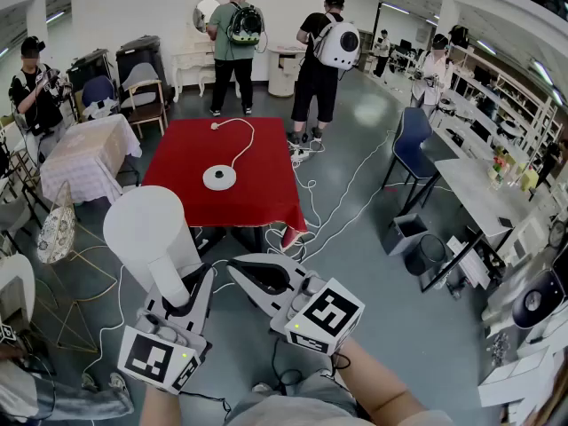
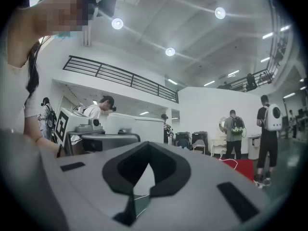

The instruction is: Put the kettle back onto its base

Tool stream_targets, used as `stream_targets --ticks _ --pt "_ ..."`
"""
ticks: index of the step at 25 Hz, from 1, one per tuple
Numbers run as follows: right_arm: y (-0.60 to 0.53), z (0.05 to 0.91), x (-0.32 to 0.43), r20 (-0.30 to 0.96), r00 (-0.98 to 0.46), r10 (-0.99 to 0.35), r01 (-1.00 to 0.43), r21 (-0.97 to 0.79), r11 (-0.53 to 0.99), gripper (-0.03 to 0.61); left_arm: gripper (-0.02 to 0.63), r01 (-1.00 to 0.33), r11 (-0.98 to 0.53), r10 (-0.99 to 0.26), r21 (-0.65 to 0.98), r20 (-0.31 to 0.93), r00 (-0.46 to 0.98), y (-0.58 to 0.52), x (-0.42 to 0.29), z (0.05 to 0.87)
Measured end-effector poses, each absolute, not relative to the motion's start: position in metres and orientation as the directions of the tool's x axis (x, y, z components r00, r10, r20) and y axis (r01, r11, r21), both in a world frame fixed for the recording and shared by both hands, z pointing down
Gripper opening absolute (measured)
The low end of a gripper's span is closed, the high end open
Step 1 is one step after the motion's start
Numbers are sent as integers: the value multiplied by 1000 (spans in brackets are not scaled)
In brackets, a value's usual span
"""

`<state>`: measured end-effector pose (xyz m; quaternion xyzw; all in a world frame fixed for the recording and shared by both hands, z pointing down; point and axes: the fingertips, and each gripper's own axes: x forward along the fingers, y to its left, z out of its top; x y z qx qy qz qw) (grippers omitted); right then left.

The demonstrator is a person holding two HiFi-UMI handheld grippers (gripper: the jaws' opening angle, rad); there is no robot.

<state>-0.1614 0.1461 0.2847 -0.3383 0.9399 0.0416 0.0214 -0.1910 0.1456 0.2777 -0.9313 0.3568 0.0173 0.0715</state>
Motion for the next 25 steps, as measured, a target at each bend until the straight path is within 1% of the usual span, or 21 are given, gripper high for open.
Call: stream_targets --ticks 12,17,25 --pt "148 288 -164 -70 -766 -639 -643 65 763 8 8 -653 -749 -649 -113 -67 757 148 -186 287" --pt "150 286 -160 -93 -762 -641 -646 30 763 8 8 -649 -751 -646 -125 -69 761 149 -183 287" --pt "138 298 -149 -43 -778 -627 -628 52 776 7 8 -640 -754 -637 -146 -78 767 138 -168 285"
